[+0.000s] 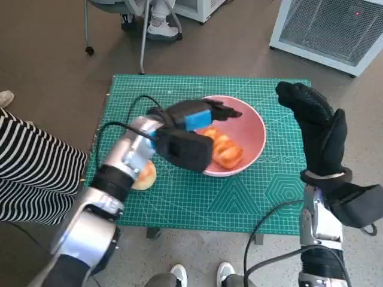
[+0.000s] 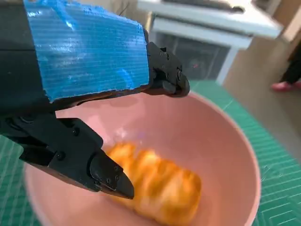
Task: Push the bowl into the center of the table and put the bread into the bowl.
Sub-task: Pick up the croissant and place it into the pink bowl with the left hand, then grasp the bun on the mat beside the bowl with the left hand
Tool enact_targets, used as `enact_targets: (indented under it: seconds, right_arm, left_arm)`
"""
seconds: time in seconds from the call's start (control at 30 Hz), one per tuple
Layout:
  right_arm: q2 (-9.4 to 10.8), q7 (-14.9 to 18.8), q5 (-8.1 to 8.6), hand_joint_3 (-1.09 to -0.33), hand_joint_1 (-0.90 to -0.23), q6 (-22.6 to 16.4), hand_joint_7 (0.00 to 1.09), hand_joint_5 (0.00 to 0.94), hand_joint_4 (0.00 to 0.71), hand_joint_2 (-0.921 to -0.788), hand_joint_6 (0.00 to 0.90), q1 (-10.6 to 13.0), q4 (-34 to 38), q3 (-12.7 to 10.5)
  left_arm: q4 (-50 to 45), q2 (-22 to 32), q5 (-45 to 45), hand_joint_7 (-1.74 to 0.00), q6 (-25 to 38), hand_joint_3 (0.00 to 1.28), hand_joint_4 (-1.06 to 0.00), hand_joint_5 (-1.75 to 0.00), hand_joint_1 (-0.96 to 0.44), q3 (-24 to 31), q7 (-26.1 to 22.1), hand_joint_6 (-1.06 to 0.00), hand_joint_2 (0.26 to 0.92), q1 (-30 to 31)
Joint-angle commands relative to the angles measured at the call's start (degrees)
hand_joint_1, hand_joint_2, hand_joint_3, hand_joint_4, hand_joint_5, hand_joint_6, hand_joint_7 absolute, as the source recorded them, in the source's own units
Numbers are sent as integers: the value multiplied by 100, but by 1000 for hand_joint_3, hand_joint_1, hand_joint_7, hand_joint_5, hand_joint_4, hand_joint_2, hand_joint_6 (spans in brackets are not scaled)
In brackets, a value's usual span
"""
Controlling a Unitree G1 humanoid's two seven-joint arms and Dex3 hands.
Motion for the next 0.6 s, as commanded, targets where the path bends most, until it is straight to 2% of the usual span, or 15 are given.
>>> enact_targets:
  seconds: [0.03,0.3,0.6]
  right_arm:
    - [54,-61,-35,-740,-804,95,494,0,191,-921,80,128,8,24]
    - [70,-58,-34,-740,-797,102,494,0,188,-921,80,130,-7,25]
    - [79,-55,-25,-740,-793,113,494,0,188,-921,80,134,-40,29]
  left_arm:
    - [-531,552,-432,-48,-352,0,-70,0,-283,359,-295,-229,743,329]
    - [-1560,1372,-1124,-31,-486,2,-63,0,-295,1033,-739,-232,740,999]
    - [-2671,2101,-1736,-29,-286,6,-63,-6,-326,1634,-1198,-236,750,1865]
